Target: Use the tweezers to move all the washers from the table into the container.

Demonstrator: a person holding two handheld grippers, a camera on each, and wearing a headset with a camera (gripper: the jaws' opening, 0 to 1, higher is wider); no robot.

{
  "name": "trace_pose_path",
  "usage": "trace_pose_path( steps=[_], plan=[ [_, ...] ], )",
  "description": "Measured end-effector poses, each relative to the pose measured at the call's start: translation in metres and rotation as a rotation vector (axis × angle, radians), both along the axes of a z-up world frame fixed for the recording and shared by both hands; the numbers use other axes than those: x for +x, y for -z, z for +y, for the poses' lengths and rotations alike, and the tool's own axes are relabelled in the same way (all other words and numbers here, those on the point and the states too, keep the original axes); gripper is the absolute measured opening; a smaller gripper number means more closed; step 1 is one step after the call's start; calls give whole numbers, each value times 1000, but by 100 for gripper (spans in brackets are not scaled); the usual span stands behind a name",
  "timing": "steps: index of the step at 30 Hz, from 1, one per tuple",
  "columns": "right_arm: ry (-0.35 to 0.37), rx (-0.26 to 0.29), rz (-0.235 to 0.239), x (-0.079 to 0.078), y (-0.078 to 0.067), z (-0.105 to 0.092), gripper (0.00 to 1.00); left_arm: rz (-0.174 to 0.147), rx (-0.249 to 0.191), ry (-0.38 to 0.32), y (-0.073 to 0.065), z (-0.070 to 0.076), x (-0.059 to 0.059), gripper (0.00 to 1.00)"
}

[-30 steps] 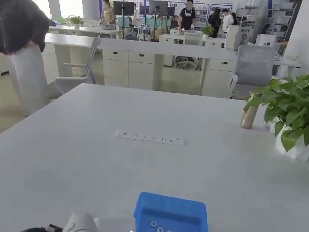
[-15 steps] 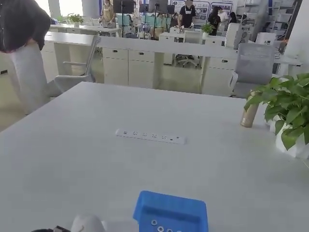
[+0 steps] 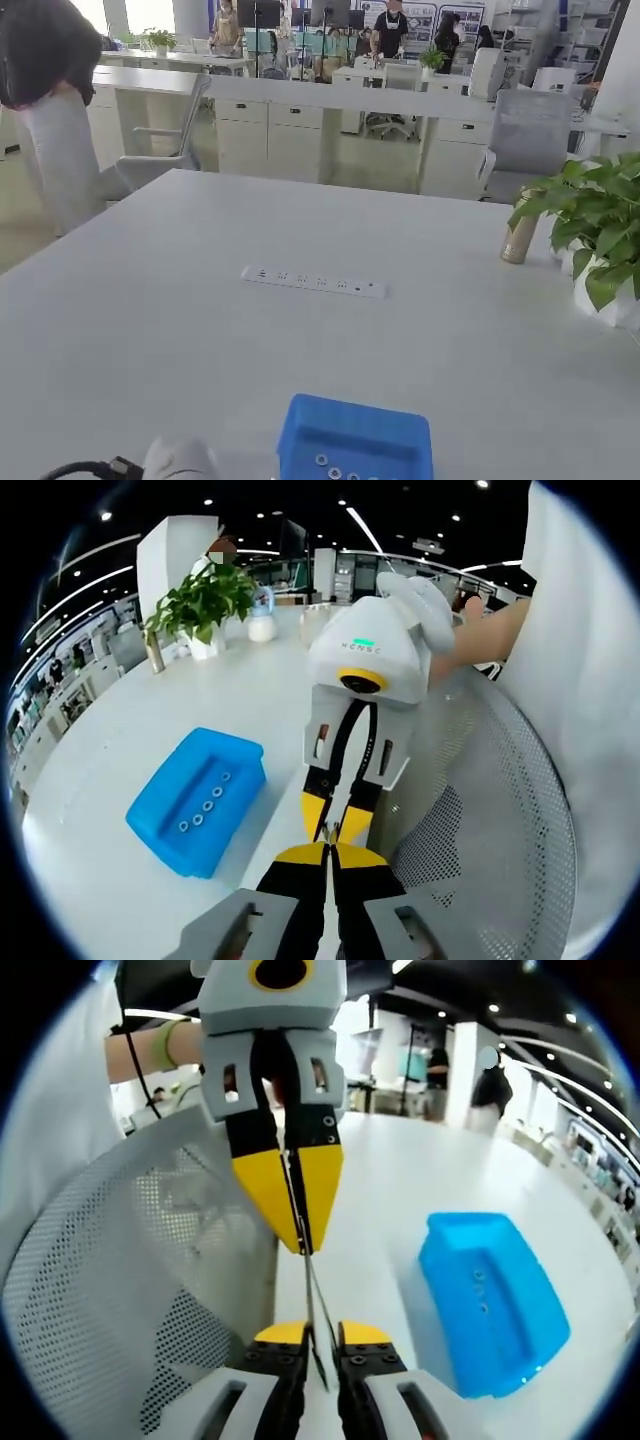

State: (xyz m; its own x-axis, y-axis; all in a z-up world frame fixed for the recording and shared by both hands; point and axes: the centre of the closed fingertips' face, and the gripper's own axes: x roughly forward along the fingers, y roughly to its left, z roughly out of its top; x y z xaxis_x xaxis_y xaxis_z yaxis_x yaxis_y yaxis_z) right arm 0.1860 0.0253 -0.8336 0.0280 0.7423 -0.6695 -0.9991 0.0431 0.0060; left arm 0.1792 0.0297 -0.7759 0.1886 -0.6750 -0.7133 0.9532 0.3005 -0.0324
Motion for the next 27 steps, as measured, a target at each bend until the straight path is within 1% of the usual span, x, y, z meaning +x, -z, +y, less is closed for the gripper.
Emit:
trace_pose_path(
  steps=[5,7,9,11,13,14,16,19,24,27],
  plan=[
    [45,22,18,2,-1,0,11,9,20,5,0,0,2,0],
    [70,41,25,2,-3,-1,12,16,19,4,1,1,2,0],
    [87,48,35,4,-4,-3,14,18,20,3,2,2,3,0],
    [104,48,30,5,-7,-8,18,23,30,4,4,5,3,0],
    [121,51,21,7,-8,-13,19,29,41,8,6,8,3,0],
    [135,61,16,9,-11,-17,19,31,45,8,7,9,3,0],
    [156,69,22,10,-15,-22,20,35,46,9,7,10,3,0],
    [210,77,19,15,-19,-35,24,44,43,5,9,12,4,0],
    [292,98,1,19,-35,-51,28,57,40,9,12,15,5,0],
    [333,109,-16,22,-43,-58,31,66,53,15,15,18,5,0]
  ],
)
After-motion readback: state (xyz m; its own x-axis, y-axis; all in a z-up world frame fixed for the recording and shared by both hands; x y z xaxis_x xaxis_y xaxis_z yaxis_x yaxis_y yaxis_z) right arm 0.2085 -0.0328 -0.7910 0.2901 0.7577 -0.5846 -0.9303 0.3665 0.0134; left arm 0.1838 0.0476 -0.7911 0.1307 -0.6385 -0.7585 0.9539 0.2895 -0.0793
